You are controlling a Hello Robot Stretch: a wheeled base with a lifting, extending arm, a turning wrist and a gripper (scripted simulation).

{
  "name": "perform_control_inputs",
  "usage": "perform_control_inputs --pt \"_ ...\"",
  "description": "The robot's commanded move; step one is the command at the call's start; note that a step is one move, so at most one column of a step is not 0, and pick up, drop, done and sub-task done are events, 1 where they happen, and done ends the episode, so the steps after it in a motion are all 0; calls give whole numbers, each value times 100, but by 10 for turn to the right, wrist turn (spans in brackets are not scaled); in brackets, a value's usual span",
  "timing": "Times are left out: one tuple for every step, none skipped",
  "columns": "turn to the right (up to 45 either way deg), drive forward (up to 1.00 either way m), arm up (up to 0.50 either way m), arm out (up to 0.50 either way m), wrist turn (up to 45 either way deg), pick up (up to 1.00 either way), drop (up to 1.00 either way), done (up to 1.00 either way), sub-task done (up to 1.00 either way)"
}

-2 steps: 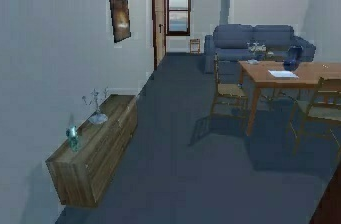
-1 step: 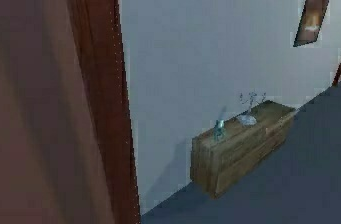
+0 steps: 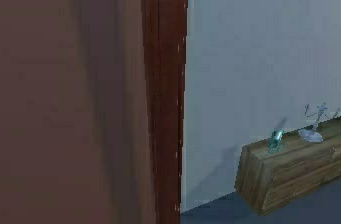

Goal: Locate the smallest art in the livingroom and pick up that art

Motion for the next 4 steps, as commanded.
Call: perform_control_inputs --pt "0 10 0 0 0 0 0 0 0" --pt "450 0 0 0 0 0 0 0 0" --pt "120 0 0 0 0 0 0 0 0" --pt "30 0 0 0 0 0 0 0 0"
